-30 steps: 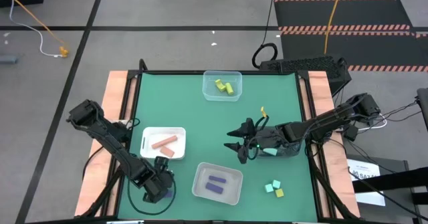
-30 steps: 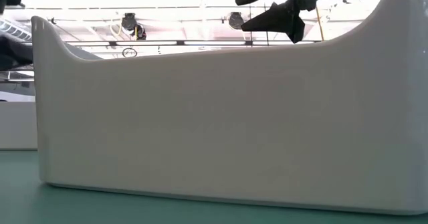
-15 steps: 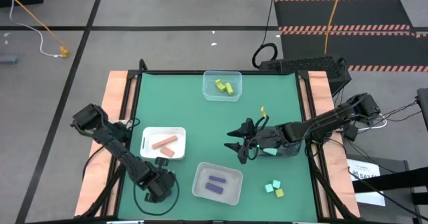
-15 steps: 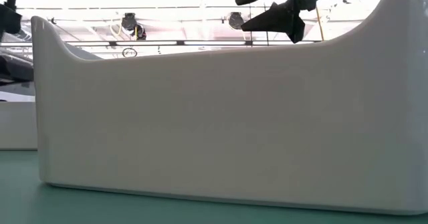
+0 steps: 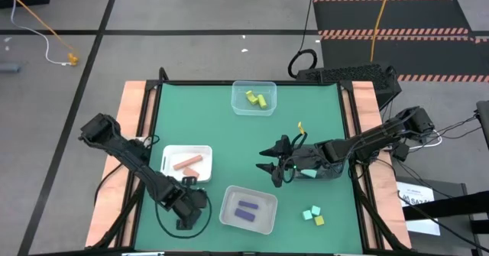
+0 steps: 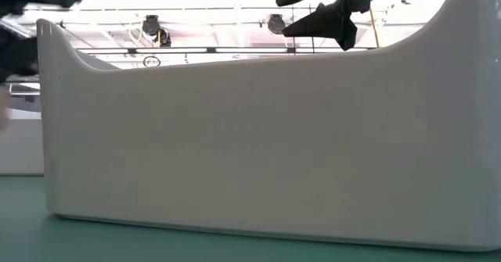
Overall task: Sort & place blocks by color
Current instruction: Put the light brown block into the white bin
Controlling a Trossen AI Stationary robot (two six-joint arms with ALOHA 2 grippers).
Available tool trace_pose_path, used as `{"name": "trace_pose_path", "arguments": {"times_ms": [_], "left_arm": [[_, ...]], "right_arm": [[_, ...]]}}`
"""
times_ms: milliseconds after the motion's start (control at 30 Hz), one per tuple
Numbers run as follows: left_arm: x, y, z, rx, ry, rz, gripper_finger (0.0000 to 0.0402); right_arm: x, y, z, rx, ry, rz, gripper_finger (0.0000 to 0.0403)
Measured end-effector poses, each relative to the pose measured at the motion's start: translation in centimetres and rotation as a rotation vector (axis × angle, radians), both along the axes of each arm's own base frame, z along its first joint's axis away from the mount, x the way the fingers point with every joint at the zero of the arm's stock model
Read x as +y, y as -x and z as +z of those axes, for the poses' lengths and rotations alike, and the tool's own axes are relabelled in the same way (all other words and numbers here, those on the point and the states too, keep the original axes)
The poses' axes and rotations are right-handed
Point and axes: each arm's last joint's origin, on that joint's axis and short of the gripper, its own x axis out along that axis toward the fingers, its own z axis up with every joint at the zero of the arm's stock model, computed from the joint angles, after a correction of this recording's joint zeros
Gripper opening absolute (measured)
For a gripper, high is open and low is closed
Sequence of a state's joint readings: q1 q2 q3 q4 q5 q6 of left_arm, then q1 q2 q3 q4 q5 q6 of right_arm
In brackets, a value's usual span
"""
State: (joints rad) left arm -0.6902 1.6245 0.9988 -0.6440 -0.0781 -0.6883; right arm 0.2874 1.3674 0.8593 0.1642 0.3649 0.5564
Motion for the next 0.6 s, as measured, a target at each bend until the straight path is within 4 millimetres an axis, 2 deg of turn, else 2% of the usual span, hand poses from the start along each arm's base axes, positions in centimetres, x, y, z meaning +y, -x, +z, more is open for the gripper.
{"name": "trace_pose_path", "arguments": {"times_ms": [167, 333, 500, 600], "left_arm": [[0.8, -1.8, 3.6, -0.187, -0.035, -0.012, 0.0131], [2.2, -4.0, 7.4, -0.370, -0.154, -0.053, 0.0136], [4.5, -6.3, 9.8, -0.516, -0.350, -0.062, 0.0136], [6.1, -8.0, 11.0, -0.630, -0.386, 0.002, 0.0137]], "right_arm": [[0.0, 0.0, 0.0, 0.005, 0.001, 0.000, 0.0231], [0.0, 0.0, -0.1, 0.008, 0.002, 0.001, 0.0231], [0.0, 0.0, -0.1, 0.009, 0.002, 0.001, 0.0231], [0.0, 0.0, -0.1, 0.006, -0.011, -0.004, 0.0231]]}}
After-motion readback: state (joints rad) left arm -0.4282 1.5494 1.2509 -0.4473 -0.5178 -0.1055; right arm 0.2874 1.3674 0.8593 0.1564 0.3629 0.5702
